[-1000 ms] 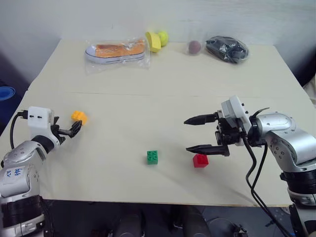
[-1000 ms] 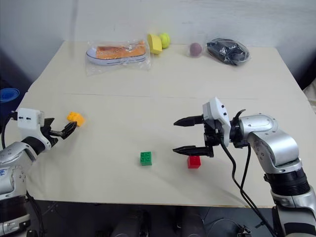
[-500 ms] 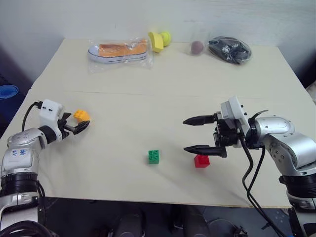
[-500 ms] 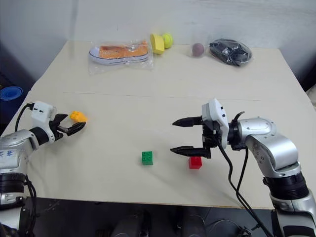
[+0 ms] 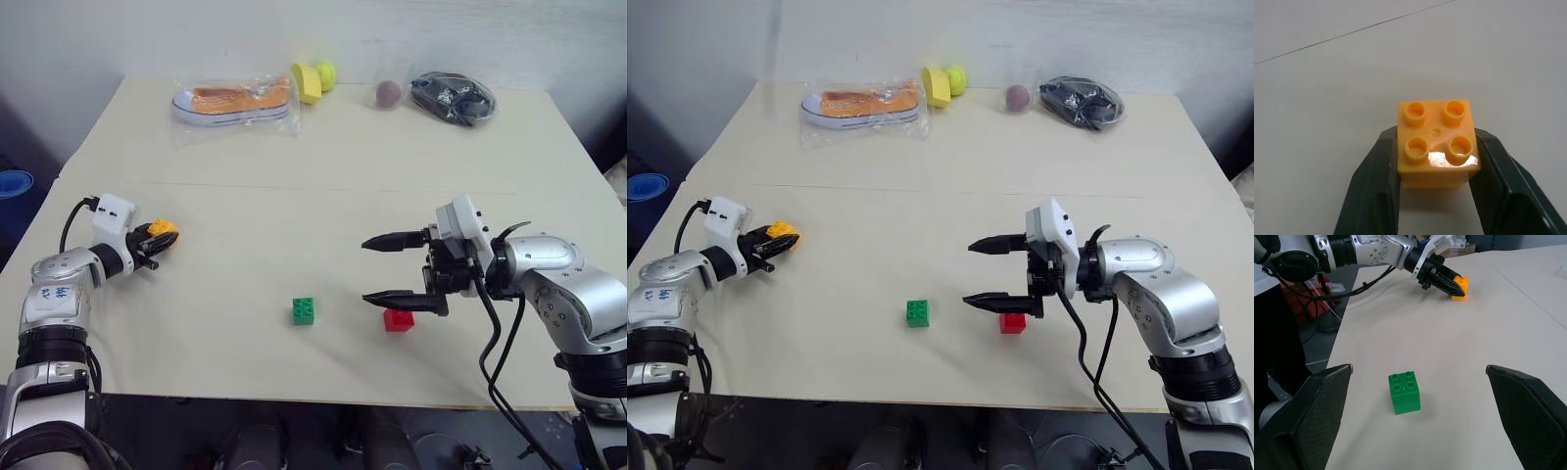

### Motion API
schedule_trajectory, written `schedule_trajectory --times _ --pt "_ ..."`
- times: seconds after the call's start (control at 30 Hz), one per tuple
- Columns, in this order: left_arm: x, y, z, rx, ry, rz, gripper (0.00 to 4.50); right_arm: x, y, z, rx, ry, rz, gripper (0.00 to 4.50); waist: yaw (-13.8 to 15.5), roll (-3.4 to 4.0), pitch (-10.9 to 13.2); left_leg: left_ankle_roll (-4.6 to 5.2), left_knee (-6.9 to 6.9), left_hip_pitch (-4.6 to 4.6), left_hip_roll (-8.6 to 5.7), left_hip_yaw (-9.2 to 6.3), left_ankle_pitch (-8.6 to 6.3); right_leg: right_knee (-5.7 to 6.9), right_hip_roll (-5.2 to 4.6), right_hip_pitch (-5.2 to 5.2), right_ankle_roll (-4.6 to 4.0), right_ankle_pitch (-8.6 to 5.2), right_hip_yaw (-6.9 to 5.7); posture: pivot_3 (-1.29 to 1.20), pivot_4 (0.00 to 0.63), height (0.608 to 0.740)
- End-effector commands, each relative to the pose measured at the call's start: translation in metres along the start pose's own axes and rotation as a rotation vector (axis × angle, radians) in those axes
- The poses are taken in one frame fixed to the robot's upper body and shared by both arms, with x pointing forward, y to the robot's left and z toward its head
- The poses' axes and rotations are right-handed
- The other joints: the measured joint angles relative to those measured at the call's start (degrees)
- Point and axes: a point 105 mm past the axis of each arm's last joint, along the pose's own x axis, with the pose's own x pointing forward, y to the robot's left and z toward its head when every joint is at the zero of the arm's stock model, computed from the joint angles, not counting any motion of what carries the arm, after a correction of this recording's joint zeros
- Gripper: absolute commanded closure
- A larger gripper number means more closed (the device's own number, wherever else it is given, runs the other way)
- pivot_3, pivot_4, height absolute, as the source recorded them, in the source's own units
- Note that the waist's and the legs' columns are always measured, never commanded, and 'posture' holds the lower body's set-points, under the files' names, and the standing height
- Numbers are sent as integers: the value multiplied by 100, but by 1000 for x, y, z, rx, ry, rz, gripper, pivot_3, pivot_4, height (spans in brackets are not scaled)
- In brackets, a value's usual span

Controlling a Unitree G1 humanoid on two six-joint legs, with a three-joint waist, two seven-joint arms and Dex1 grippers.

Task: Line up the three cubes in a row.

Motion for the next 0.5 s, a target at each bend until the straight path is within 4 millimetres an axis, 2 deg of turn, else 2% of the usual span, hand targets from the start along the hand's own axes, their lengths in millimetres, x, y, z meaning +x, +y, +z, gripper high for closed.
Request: schedule_trajectory --times 0.03,0.1,0.23,0.33,0.4,0.5 --pt "-2 -4 15 36 -43 -58 2990 -7 4 8 -40 -3 0 0 1 0 0 0 0 0 0 0 0 0 0 0 0 0 0 0 150 740" --pt "-7 -20 21 41 -59 -180 2990 -11 4 6 -42 19 5 0 0 -1 0 0 0 -1 -1 1 0 -1 0 0 0 0 0 0 150 740" --pt "-34 -79 27 144 -53 -548 2990 -21 10 -4 -60 98 38 0 -15 -1 1 1 0 -4 0 2 -1 -7 1 -2 0 0 2 0 150 740" --pt "-58 -120 17 249 35 -781 2990 -35 12 -17 -72 175 40 0 -21 0 2 0 0 -6 3 2 -2 -10 1 -3 0 0 4 0 150 740" --pt "-66 -138 8 322 89 -875 2990 -44 11 -25 -76 219 19 0 -17 1 2 -1 0 1 3 2 -2 -9 1 0 0 0 7 0 150 740" --pt "-63 -151 0 377 105 -942 2990 -53 11 -35 -71 251 -6 0 14 2 3 -3 0 9 2 6 0 -16 -1 0 -1 -1 13 0 150 740"
